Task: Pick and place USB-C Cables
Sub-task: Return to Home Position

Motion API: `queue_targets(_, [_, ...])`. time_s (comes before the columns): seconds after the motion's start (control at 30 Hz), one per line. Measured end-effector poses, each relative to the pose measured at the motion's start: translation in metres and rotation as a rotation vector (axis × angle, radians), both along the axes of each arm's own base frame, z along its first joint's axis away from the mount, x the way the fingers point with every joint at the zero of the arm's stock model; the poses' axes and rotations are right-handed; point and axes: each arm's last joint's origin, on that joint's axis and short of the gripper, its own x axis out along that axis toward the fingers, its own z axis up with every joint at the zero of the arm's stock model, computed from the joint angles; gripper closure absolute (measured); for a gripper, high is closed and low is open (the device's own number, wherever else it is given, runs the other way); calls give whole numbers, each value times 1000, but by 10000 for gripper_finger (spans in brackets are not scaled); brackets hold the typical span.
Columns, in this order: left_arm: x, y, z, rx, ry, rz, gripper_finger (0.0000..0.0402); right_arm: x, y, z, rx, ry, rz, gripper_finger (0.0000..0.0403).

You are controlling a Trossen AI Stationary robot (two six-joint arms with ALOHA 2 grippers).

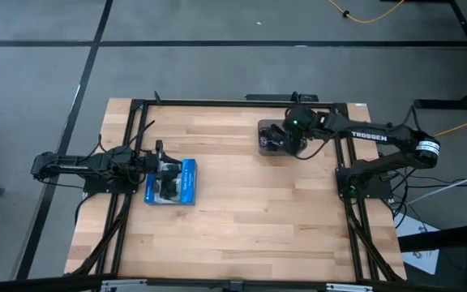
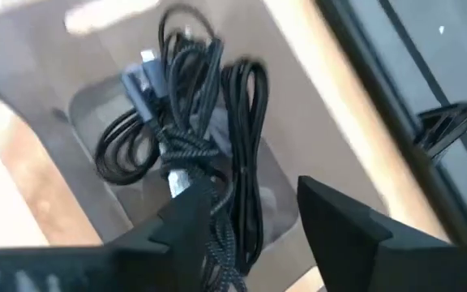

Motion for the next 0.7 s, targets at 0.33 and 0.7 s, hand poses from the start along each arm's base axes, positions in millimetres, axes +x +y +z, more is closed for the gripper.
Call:
queue_targets(0.33, [0, 0, 0, 0, 0, 0, 271, 14, -1, 57, 199, -202, -61, 199])
queue_targets(0.7, [0, 0, 0, 0, 0, 0, 271, 18, 11, 138, 706, -507, -159, 199])
